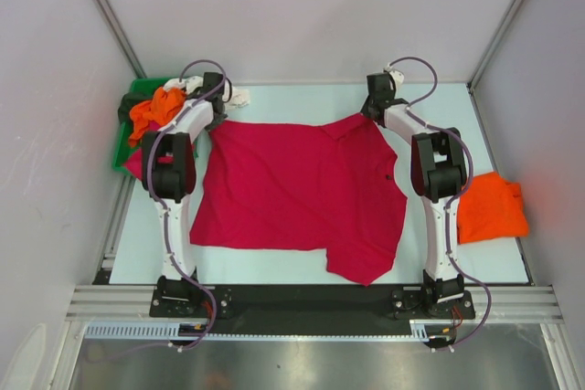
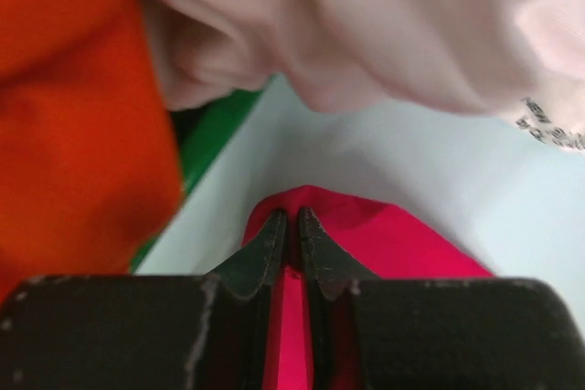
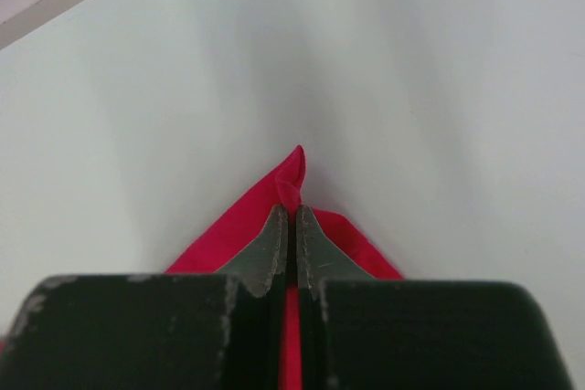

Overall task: Fold and stack the t-shirts
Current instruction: Flatten out the tshirt

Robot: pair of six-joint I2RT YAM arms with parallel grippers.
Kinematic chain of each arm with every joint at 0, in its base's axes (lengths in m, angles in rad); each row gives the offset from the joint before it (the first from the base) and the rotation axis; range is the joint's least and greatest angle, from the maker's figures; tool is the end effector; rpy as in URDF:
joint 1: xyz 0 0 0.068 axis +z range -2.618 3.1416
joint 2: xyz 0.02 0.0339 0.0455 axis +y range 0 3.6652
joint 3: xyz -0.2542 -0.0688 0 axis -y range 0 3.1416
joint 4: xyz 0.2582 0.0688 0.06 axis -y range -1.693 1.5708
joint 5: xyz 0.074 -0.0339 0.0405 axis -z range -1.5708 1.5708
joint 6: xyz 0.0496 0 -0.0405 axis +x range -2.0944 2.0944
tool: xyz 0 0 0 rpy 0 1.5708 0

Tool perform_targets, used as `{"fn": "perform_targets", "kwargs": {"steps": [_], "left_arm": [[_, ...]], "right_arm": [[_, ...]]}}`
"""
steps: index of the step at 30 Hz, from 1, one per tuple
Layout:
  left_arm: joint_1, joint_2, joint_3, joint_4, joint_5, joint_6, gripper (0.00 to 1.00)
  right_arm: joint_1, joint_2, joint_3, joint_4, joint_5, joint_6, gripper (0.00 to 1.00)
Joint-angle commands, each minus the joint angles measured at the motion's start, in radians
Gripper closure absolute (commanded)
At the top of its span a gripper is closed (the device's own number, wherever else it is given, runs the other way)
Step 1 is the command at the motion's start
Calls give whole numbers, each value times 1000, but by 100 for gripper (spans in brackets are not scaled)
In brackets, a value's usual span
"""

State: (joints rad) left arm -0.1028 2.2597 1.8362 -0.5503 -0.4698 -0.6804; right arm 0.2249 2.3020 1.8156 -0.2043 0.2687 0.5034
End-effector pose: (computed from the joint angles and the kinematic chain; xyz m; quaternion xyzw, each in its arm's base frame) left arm 0.5077 -0.0298 0.1605 -0.3303 0.8715 0.0965 0.3493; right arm 0.5293 0.1076 0.1575 0.1810 0.8800 0.0371 0.4376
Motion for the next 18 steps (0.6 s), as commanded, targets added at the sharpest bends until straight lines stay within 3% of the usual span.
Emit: {"fn": "perform_targets", "kwargs": {"steps": [1, 6, 11, 18], "left_arm": [[17, -14, 44, -43, -36, -41, 85], [41, 15, 98, -68, -6, 1, 77], [46, 40, 135, -100, 13, 22, 56], [46, 14, 101, -80, 19, 32, 40]], "right_arm": [[-9, -70, 4, 17, 53, 1, 100], [-35, -70, 13, 11, 56, 6, 100], [-55, -55, 39, -24, 89, 23, 100], [-71, -39, 54, 0, 67, 4, 100]]}}
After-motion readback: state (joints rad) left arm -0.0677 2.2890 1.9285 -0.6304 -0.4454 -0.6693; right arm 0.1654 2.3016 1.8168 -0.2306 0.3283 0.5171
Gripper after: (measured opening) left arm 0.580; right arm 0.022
